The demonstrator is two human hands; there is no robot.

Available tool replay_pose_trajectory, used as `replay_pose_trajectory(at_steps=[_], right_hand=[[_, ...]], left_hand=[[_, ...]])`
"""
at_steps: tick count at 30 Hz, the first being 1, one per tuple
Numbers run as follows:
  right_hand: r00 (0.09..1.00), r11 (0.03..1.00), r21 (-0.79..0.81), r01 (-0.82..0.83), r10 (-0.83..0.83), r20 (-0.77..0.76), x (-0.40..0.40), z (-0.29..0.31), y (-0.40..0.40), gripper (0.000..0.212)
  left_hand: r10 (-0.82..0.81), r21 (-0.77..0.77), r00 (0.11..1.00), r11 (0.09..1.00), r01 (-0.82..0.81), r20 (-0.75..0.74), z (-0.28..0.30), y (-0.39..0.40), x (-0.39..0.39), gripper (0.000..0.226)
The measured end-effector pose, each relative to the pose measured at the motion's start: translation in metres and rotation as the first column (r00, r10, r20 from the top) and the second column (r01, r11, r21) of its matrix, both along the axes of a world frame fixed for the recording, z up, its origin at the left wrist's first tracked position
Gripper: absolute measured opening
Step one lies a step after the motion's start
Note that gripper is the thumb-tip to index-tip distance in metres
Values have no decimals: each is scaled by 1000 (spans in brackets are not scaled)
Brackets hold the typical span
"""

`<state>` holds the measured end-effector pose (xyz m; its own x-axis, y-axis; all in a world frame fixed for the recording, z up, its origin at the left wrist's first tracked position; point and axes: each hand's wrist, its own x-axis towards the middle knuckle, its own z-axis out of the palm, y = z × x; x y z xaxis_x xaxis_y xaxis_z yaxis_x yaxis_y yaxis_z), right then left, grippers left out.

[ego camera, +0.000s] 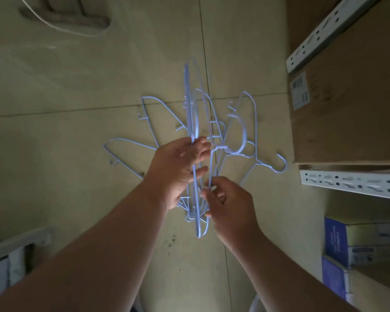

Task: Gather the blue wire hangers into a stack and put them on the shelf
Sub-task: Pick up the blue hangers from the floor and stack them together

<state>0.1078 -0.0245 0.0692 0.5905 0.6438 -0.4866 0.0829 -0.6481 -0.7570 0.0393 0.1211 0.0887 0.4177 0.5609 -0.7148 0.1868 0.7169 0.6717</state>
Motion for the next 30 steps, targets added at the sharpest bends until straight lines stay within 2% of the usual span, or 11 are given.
replay_pose_trajectory(at_steps=[3, 6, 10, 14, 16, 18, 20, 22, 25, 28, 30], right_hand=[[997, 1000, -1, 15, -15, -79, -15, 32, 14, 20], [979, 1000, 19, 10, -5, -204, -20, 58, 28, 34], [959, 997, 44, -70, 79, -273, -21, 60, 47, 17], [924, 991, 53, -120, 131, -360, -15, 25, 52, 22], [965, 998, -7, -63, 59, -255, 2, -16, 44, 22], [993, 986, -152, 71, -85, -83, 22, -63, 30, 14], [994, 924, -372, 83, -52, 92, 46, -111, 14, 36], [975, 791, -608, 74, 71, 211, 59, -144, 0, 57], [970, 725, -669, 162, 10, 245, 66, -168, -5, 68], [944, 700, -634, 329, -248, 216, 73, -186, -14, 52], [944, 713, -622, 324, -291, 158, 76, -185, -22, 14]], left_hand=[[41, -89, 995, 995, -33, 87, 26, 5, -9, 12], [47, -104, 989, 994, -33, 140, 43, 14, -23, 26], [1, -57, 994, 998, 5, 107, 41, 31, -39, 25], [-20, 12, 996, 1000, 19, 90, 15, 38, -48, 20], [-10, 22, 997, 1000, 8, 82, -4, 38, -50, 19], [2, 19, 996, 1000, -4, 84, -21, 37, -53, 21], [2, 24, 996, 1000, -4, 85, -40, 33, -54, 21], [9, 14, 997, 1000, -10, 71, -57, 26, -58, 21], [41, -14, 997, 999, -40, 65, -76, 15, -63, 21], [77, -43, 995, 996, -75, 57, -87, 7, -66, 19], [107, -62, 993, 993, -104, 42, -88, 4, -65, 19]])
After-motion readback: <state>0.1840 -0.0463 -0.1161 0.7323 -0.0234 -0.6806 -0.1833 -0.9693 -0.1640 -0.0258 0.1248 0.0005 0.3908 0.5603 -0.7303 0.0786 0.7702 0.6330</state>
